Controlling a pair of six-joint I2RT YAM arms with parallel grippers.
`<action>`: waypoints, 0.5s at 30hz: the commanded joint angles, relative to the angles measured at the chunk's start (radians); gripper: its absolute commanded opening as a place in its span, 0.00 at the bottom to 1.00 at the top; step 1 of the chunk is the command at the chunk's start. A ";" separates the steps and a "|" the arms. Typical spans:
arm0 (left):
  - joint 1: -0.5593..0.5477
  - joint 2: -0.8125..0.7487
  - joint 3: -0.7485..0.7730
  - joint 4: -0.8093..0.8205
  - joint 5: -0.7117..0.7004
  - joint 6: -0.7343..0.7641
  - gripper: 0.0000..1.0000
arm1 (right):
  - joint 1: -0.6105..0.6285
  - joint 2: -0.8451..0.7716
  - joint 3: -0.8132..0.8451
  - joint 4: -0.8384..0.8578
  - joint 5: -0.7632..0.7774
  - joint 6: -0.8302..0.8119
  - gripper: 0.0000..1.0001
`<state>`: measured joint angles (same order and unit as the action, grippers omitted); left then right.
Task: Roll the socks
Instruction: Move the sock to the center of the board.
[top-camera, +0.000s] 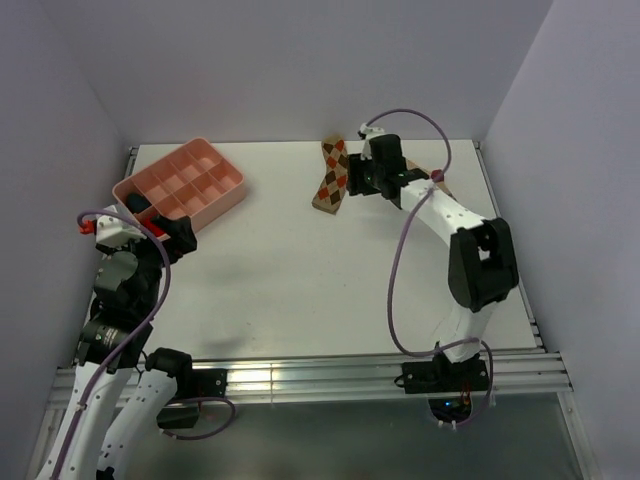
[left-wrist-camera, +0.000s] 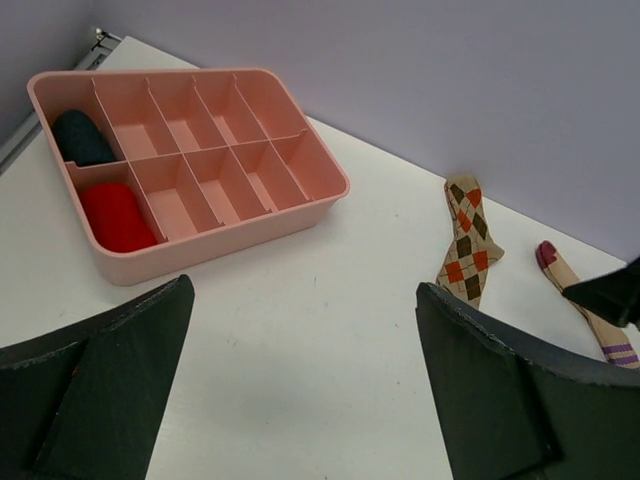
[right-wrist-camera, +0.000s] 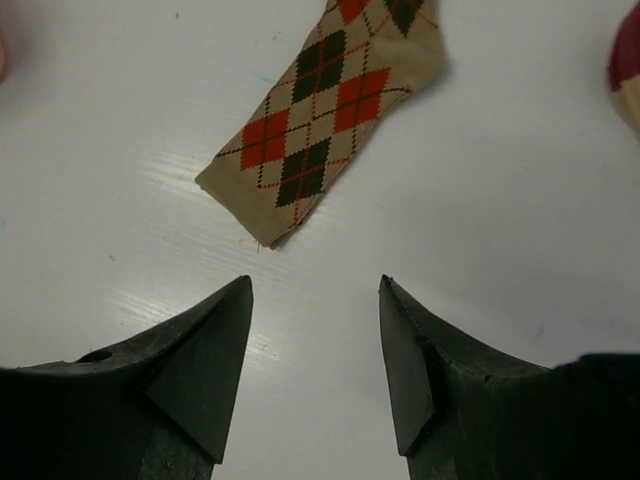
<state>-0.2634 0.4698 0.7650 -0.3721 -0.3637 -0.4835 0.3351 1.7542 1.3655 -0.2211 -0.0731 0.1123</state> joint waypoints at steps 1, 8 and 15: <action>-0.002 0.000 -0.041 0.094 0.014 -0.003 0.99 | 0.044 0.108 0.130 0.020 -0.010 -0.068 0.60; -0.002 -0.002 -0.111 0.144 0.019 -0.003 0.99 | 0.110 0.359 0.337 -0.055 0.030 -0.102 0.54; 0.000 0.006 -0.122 0.147 0.023 0.002 0.99 | 0.140 0.501 0.495 -0.248 0.071 -0.085 0.50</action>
<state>-0.2634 0.4744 0.6434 -0.2810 -0.3588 -0.4839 0.4652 2.2295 1.7798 -0.3573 -0.0402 0.0315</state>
